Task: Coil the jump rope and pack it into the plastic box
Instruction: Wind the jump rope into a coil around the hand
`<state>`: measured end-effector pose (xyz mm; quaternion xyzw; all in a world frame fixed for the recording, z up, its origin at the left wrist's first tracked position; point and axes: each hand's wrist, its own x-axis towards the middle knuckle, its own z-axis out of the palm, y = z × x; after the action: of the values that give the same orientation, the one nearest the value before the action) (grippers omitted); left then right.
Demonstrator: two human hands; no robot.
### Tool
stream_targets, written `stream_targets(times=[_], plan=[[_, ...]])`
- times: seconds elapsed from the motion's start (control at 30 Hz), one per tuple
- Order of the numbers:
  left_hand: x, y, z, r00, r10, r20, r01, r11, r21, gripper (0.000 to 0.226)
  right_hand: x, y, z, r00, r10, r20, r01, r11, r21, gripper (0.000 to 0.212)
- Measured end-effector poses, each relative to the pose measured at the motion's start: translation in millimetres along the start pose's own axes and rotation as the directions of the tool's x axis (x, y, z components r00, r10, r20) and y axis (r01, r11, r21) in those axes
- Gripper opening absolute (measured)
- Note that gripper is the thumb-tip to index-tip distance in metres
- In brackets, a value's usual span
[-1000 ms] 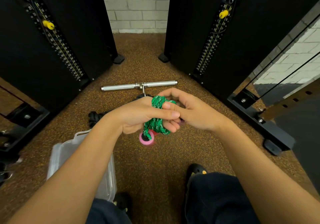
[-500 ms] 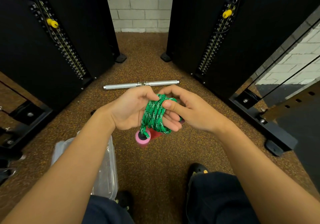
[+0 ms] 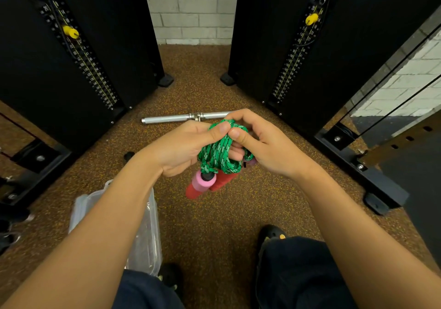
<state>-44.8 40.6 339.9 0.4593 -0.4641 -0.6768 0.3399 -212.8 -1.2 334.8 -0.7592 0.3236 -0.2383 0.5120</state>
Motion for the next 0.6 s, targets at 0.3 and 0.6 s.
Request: stream_targets(times=[0.3, 0.6], plan=[[4.4, -6.8, 19.3, 0.856, 0.246, -0.455, -0.031, 0.902, 0.431, 0.052, 1.7, -4.4, 2.7, 1.000, -0.018, -0.022, 0.015, 0.990, -0.138, 0.027], [-4.4, -4.0, 32.9, 0.560, 0.725, -0.401, -0.275, 0.620, 0.735, 0.041, 2.9, -12.1, 16.3, 0.931, -0.259, -0.256, 0.184, 0.941, -0.283, 0.029]])
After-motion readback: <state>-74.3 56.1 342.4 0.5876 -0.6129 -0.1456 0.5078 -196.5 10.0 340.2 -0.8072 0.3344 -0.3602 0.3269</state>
